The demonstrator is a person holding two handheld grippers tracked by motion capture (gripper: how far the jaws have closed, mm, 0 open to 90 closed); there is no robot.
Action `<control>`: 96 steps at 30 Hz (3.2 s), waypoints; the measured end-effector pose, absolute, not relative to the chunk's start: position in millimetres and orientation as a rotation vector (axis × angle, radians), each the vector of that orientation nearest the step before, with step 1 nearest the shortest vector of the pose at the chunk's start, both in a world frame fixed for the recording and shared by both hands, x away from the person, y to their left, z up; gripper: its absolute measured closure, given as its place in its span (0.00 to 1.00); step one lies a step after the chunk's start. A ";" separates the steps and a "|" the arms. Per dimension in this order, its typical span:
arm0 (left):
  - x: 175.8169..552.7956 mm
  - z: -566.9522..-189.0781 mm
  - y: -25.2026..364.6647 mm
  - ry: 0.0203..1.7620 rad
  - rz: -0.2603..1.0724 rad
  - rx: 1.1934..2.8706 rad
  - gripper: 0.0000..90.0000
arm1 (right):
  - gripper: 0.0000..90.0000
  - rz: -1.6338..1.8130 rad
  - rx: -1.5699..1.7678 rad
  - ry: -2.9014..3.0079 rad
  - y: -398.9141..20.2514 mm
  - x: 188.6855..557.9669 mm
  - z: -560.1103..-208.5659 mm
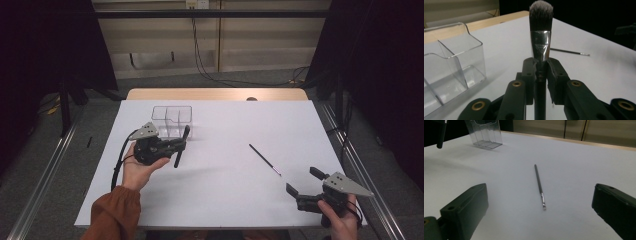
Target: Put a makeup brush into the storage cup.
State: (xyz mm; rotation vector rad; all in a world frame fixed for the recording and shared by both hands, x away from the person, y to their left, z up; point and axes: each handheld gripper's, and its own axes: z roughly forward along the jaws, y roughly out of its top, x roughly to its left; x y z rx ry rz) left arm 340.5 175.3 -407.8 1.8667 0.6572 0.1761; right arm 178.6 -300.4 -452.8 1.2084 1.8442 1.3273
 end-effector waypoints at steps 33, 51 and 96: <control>365.5 -376.0 167.4 0.661 0.314 1.787 0.86 | 0.00 1.357 1.208 1.806 -298.6 178.7 -453.6; 389.9 -372.6 160.6 0.703 0.364 1.738 0.86 | 0.00 1.352 1.215 1.811 -298.9 178.9 -454.0; 443.5 -369.2 140.9 0.737 0.471 1.689 0.86 | 0.00 1.350 1.212 1.820 -299.9 177.8 -454.2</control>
